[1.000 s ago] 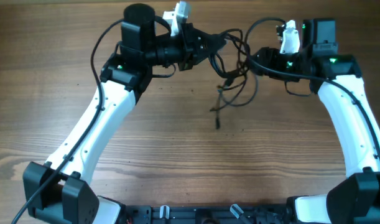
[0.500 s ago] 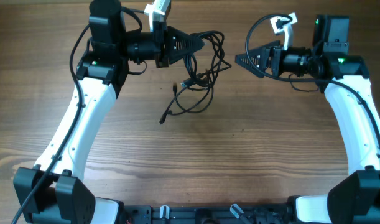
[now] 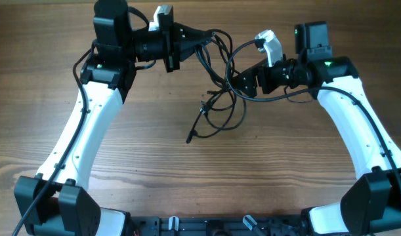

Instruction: Untangle cables

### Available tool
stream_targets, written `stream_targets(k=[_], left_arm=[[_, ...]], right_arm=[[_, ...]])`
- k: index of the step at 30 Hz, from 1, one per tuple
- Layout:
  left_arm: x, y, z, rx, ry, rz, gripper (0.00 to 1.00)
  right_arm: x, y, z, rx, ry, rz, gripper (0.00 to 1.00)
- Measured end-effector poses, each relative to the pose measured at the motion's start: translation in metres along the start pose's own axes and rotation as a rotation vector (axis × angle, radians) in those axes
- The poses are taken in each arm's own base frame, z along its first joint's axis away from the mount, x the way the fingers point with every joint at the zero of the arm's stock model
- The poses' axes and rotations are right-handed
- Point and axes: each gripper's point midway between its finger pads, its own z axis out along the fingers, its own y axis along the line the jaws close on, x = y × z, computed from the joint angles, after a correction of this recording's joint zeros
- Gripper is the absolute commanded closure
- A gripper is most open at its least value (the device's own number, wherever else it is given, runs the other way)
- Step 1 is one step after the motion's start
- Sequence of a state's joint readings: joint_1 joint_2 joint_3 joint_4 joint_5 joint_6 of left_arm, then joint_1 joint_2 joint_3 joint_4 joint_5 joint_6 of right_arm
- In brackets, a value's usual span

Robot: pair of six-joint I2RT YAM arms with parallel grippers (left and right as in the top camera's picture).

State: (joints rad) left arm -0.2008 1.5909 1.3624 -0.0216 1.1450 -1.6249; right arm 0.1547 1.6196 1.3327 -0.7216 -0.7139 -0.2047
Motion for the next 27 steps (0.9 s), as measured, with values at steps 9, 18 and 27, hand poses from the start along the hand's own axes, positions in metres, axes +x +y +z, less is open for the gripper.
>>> stream_targets(k=[9, 18, 27], left_arm=[[0.001, 0.0, 0.0, -0.001, 0.008, -0.089, 0.96], [0.005, -0.002, 0.0, -0.001, 0.025, -0.083, 0.96], [0.009, 0.0, -0.002, -0.006, 0.052, -0.046, 0.96]], right_arm=[[-0.01, -0.007, 0.038, -0.051, -0.023, 0.088, 0.03], [-0.043, 0.005, 0.065, -0.035, -0.119, 0.311, 0.51], [-0.024, -0.023, 0.098, 0.163, -0.086, 0.418, 0.96]])
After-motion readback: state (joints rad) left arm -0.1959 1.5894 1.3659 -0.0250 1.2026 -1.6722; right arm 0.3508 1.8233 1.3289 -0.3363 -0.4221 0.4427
